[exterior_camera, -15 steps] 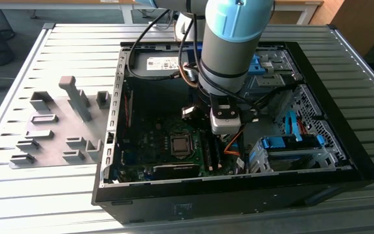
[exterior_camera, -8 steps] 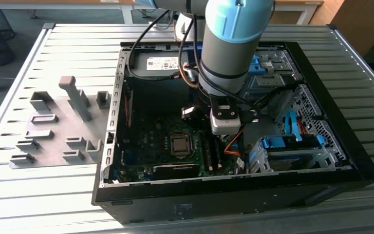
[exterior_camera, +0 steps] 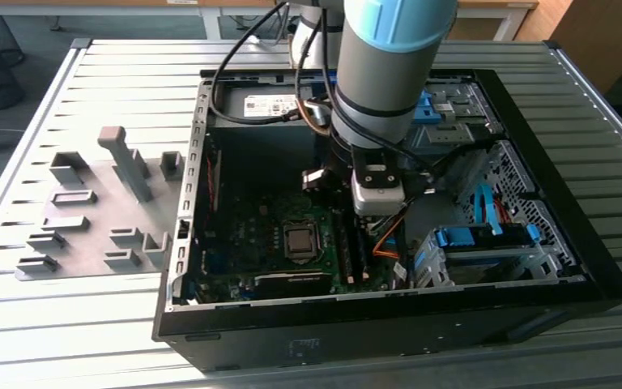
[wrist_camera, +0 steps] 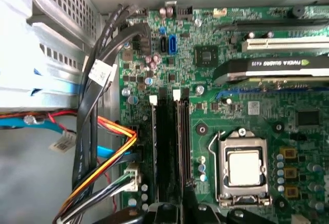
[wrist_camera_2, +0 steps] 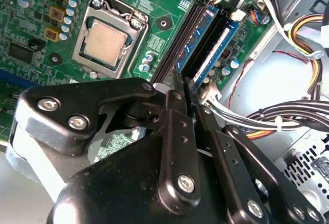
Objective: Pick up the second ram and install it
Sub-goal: 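Press down the second ram until it locks into place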
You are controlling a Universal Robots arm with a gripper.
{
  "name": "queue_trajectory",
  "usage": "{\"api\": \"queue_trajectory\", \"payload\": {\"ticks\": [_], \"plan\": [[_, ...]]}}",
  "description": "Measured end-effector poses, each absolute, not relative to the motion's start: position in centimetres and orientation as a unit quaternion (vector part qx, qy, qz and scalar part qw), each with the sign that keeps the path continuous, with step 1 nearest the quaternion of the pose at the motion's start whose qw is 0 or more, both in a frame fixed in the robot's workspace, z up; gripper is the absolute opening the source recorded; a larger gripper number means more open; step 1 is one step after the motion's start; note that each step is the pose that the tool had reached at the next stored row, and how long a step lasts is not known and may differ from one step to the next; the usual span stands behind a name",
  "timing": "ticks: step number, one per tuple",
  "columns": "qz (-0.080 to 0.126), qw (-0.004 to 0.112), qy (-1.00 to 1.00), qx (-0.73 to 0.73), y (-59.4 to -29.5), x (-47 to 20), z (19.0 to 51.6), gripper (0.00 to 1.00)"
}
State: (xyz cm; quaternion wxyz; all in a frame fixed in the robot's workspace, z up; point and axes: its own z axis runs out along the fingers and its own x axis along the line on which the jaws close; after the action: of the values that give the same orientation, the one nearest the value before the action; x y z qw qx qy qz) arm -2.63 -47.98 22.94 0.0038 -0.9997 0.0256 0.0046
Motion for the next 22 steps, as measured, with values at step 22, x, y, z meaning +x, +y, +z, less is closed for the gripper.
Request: {"api": "queue_trajectory", "payload": {"ticks": [22], "plan": [[0.005,0.002,0.026,-1.000,-50.5,-2.9,21.8,0.11]]}}
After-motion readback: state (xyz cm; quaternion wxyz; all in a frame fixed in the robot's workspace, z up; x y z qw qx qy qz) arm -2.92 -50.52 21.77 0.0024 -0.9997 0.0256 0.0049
